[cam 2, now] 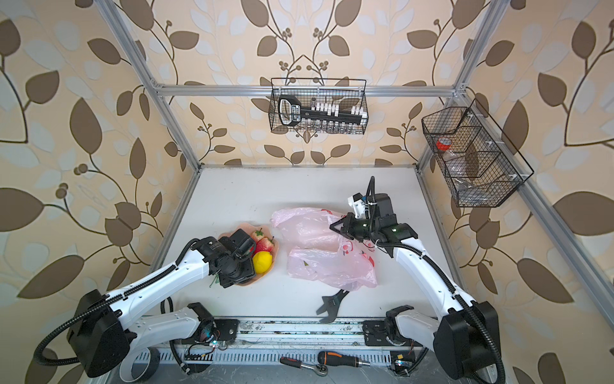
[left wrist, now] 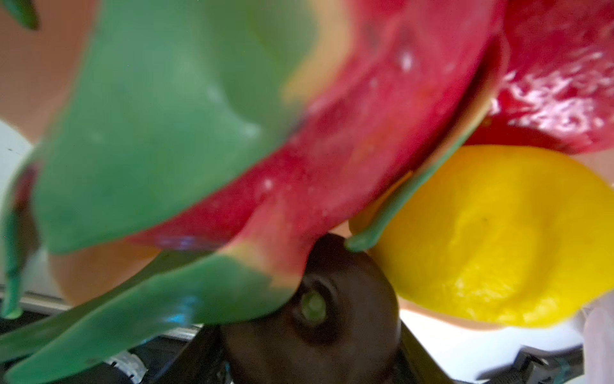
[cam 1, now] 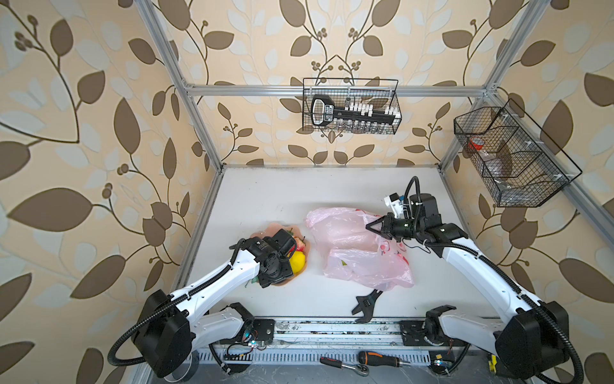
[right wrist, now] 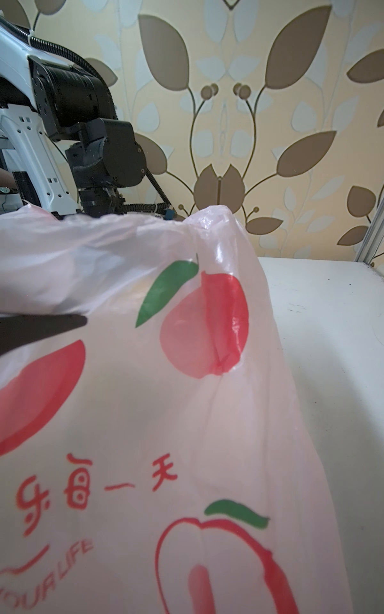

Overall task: Place the fruits into the plastic bag
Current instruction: Pick up the fruit from the plate.

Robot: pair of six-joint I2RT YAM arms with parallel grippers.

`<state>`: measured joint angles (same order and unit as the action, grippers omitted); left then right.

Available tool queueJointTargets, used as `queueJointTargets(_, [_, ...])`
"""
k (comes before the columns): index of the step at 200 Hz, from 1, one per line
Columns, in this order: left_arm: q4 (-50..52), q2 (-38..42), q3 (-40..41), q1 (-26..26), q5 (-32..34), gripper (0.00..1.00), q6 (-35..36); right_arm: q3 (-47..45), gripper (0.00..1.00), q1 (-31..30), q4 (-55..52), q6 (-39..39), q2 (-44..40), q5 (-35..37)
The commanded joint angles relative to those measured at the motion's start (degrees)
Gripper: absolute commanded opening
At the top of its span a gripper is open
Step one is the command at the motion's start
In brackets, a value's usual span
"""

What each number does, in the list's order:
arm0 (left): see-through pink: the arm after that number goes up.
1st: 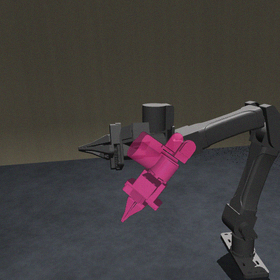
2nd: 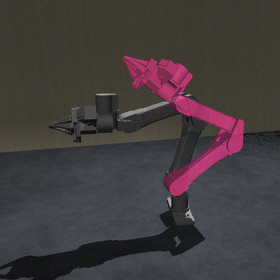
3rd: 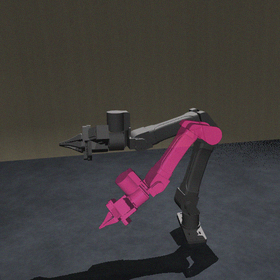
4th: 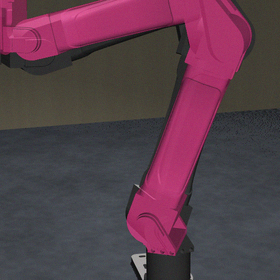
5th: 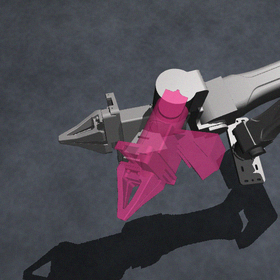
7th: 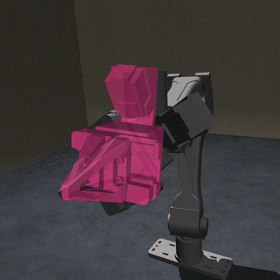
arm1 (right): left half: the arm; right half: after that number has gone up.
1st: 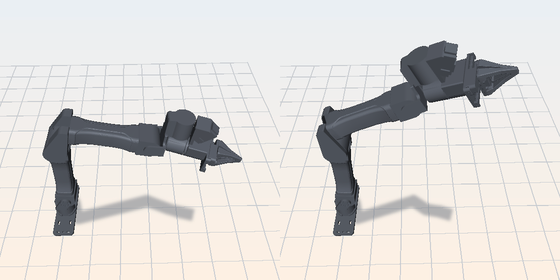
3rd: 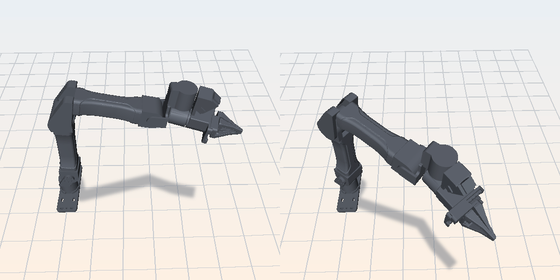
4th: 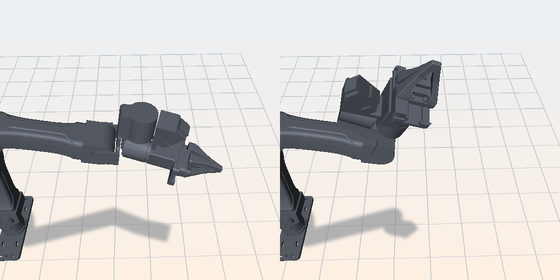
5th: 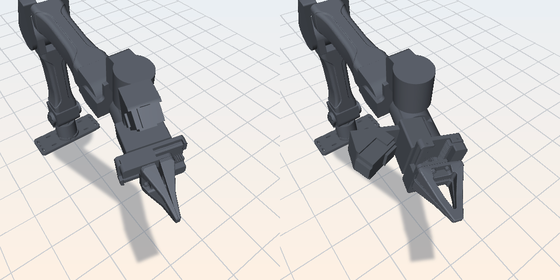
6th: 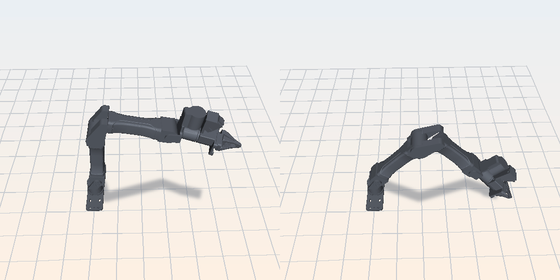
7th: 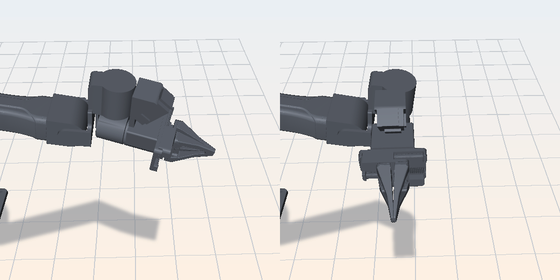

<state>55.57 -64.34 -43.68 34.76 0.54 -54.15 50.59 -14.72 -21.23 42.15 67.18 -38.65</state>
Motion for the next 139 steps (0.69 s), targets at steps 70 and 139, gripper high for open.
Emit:
queueJointTargets(70, [9.5,4.2,-12.8,-0.7,1.0,0.58,4.2,2.8,0.0,0.2,0.0,-1.3,1.5,-1.1])
queueJointTargets(139, [6.2,5.4,-12.9,-0.7,-1.8,0.55,4.8,3.4,0.0,0.5,-0.6,-2.2,2.2,-1.2])
